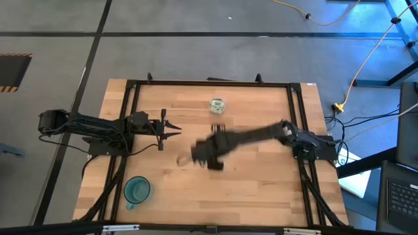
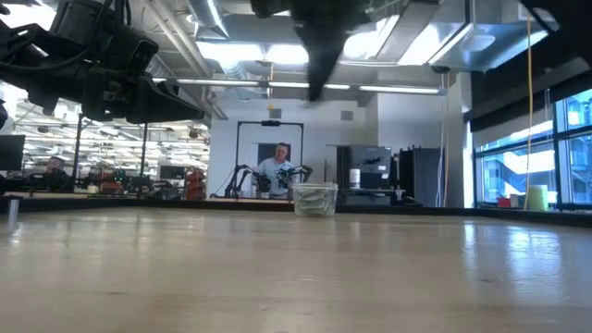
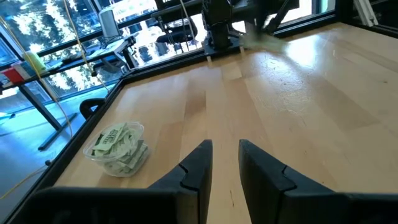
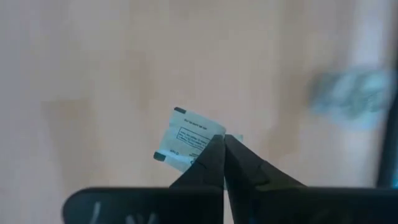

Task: Pick and place items into bin
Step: Put the light green stevia packet into the transparent bin

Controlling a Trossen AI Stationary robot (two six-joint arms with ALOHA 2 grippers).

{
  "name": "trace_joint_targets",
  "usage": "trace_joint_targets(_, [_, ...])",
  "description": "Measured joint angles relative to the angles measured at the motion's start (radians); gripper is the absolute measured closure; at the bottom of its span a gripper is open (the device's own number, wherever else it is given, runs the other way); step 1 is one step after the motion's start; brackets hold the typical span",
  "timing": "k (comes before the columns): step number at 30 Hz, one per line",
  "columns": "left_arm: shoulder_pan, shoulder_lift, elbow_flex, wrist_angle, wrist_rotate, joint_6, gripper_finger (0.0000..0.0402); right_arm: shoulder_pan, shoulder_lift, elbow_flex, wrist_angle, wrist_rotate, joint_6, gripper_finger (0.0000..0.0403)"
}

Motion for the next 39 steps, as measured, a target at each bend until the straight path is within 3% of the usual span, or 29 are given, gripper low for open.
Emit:
trace_joint_targets(4, [0.000,0.000,0.000,0.000,0.000,0.000,0.0330,-0.154,-0.032,0.037,0.007,-0.001,-0.147,0.0396])
trace_joint_targets(8, [0.000,0.000,0.000,0.000,0.000,0.000,0.0329,-0.307,-0.045,0.021,0.051,-0.099,-0.252,0.0396])
trace_joint_targets(17, [0.000,0.000,0.000,-0.015,0.000,-0.012,0.0331,-0.548,-0.026,0.017,0.204,-0.211,-0.428,0.0397])
trace_joint_targets(24, [0.000,0.000,-0.001,-0.053,0.000,-0.029,0.0332,-0.596,0.029,0.017,0.230,-0.265,-0.490,0.0399])
trace_joint_targets(39, [0.000,0.000,-0.001,-0.053,0.000,-0.029,0.0332,-0.615,0.154,0.017,0.201,-0.270,-0.521,0.0401])
